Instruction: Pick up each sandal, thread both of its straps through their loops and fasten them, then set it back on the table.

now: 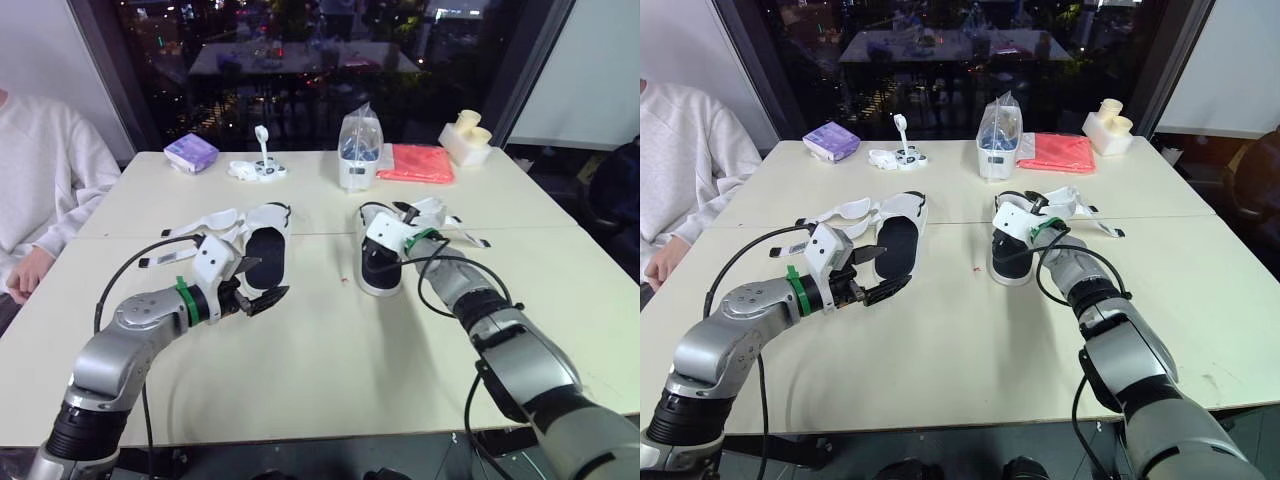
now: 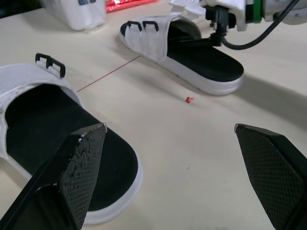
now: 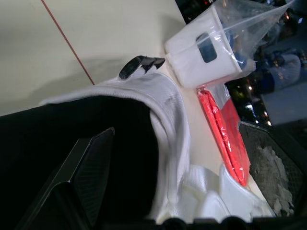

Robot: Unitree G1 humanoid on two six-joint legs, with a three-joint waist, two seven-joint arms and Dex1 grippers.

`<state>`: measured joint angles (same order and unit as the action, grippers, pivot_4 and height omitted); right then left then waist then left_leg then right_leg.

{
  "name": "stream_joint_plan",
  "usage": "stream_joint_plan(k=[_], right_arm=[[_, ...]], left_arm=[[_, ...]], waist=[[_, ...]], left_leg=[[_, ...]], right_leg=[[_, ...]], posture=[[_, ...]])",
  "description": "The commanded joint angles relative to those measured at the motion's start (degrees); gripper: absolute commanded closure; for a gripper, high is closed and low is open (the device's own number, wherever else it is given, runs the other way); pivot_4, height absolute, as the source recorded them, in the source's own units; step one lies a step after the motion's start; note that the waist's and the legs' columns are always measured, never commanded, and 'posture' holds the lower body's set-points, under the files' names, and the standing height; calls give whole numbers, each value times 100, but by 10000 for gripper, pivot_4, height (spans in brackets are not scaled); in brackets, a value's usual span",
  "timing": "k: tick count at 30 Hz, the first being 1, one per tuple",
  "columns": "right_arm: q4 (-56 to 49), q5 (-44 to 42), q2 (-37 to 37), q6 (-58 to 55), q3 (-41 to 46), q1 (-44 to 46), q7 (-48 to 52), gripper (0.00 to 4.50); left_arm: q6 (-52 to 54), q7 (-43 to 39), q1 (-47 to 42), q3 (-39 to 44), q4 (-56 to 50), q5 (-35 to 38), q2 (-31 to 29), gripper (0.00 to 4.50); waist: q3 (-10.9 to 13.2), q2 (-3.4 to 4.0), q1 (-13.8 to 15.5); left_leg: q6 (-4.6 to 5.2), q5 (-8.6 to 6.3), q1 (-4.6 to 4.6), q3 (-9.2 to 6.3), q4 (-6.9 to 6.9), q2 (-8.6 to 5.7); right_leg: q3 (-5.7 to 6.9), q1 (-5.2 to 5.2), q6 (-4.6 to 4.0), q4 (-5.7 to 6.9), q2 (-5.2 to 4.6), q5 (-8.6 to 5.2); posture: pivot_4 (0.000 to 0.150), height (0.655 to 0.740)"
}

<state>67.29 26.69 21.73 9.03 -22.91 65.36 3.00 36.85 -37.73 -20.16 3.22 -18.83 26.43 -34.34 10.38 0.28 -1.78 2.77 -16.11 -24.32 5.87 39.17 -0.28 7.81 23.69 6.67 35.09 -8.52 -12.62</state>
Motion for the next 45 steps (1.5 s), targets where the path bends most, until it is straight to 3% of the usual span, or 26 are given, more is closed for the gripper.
stream_joint_plan(k=[1, 4, 11, 12, 16, 21, 26, 29, 33, 45], right_arm=[[509, 247, -115, 184, -72, 394, -461, 808], [811, 381, -245, 173, -118, 576, -631, 8885], [1017, 459, -362, 186, -38, 786, -679, 43528], [1023, 478, -373, 204, -41, 804, -670, 44539], [1020, 524, -365, 354, -70, 831, -565, 44539], [826, 681, -45, 1351, -221, 741, -251, 44539], [-55, 615, 849, 3915, -403, 188, 612, 44539], [-1096, 682, 1538, 5529, -522, -368, 805, 44539], [-2192, 766, 1999, 6806, -520, -1002, 847, 44539], [-2316, 1597, 1732, 7432, -459, -1271, 653, 44539]], left_arm=[[-63, 141, 100, 201, -362, 9, -18, 0], [-37, 254, 281, 257, -549, 33, -5, 0], [4, 467, 481, 341, -762, 75, 18, 0], [7, 487, 494, 350, -778, 83, 16, 0], [1, 524, 495, 369, -774, 89, 19, 0], [-30, 515, 431, 395, -673, 110, 2, 0], [-169, 363, 396, 439, -446, 79, -66, 0], [-254, 272, 332, 429, -297, 54, -68, 0], [-324, 186, 269, 378, -145, 40, -46, 0], [-446, -280, 251, 187, 48, -5, -182, 0]], waist=[[0, 0, -29], [0, 2, -86], [3, 6, -88], [3, 6, -90], [4, 8, -89], [6, 11, -88], [6, 12, -65], [6, 12, -72], [7, 11, -86], [7, 9, -64]], left_leg=[[0, 0, 0, 0, -1, 0], [-1, 0, 2, -2, -1, 0], [-11, 6, 8, -3, -3, 1], [-11, 6, 8, -2, -3, 1], [-11, 6, 8, -3, -3, 1], [-11, 6, 8, -2, -4, 0], [-11, 6, 8, -4, -6, -2], [-11, 6, 9, -1, -9, -2], [-11, 6, 15, 1, -7, 0], [-17, 8, 84, 10, -6, 1]], right_leg=[[0, -1, 0, -1, 0, 0], [0, -3, 0, -1, 0, 0], [-1, -3, -1, 4, 2, 0], [-1, -3, -1, 4, 2, 0], [-2, -3, -1, 4, 4, 0], [-2, -2, -1, 3, 4, 0], [-2, -3, 0, -1, 4, -1], [-4, -3, 0, -4, 4, -1], [-6, -4, 0, -2, 2, -2], [-22, -56, -16, 4, -3, -11]], posture=[[1500, 7400], [1500, 7400], [1500, 7400], [1500, 7400], [1500, 7400], [1500, 7400], [1500, 7400], [1500, 7400], [1500, 7400], [1500, 7400]])
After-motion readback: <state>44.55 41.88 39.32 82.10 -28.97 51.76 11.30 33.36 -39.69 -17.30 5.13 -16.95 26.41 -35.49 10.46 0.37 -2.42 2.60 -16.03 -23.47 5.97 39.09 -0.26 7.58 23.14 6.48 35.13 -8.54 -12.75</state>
